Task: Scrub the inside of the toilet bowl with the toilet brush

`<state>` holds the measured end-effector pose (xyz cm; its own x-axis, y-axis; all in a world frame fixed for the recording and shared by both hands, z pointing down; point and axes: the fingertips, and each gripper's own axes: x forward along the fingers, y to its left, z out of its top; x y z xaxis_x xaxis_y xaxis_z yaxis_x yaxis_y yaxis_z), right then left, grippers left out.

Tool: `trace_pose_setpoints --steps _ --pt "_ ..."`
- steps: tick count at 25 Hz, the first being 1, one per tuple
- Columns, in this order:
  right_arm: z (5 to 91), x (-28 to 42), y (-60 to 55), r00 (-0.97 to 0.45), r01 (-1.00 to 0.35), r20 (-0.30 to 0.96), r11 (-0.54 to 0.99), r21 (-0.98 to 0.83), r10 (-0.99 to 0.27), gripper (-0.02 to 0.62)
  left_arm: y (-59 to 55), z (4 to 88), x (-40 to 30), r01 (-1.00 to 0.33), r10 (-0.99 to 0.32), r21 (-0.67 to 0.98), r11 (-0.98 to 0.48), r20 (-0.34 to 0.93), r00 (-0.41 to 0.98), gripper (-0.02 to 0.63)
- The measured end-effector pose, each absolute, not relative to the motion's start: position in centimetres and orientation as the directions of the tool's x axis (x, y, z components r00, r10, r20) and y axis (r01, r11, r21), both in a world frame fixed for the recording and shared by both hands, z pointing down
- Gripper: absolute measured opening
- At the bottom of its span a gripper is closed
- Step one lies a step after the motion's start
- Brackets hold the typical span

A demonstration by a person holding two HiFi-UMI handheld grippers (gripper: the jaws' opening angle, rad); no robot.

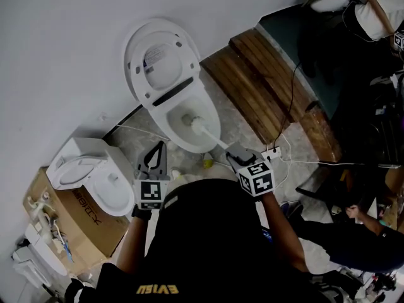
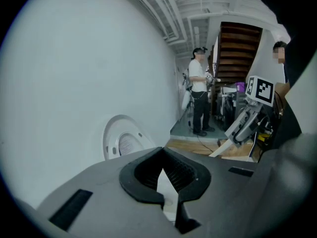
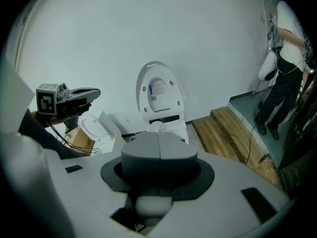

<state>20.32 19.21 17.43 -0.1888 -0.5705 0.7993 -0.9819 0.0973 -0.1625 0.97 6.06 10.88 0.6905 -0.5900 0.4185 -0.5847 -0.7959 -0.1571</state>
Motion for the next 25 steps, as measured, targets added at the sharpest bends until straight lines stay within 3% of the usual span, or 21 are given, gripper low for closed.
trace_pose_setpoints --steps 16,21,25 --pt "17.8 20.5 20.4 -0.172 -0.984 0.813 0.060 -0.167 -0.556 0.158 6.6 11.7 1.0 -0.560 -0.554 -0.128 -0.819 0.432 0.711 0.018" --pt "17.4 23.0 18.7 -0.183 -0.981 0.822 0.151 -0.120 -0.539 0.158 4.9 11.7 -0.2 -0.614 -0.597 -0.106 -0.782 0.409 0.690 0.018" --pt "15.8 24.5 15.1 -0.178 -0.975 0.786 0.217 -0.057 -0.593 0.158 3.3 12.1 -2.3 -0.598 -0.627 -0.221 -0.771 0.430 0.650 0.018"
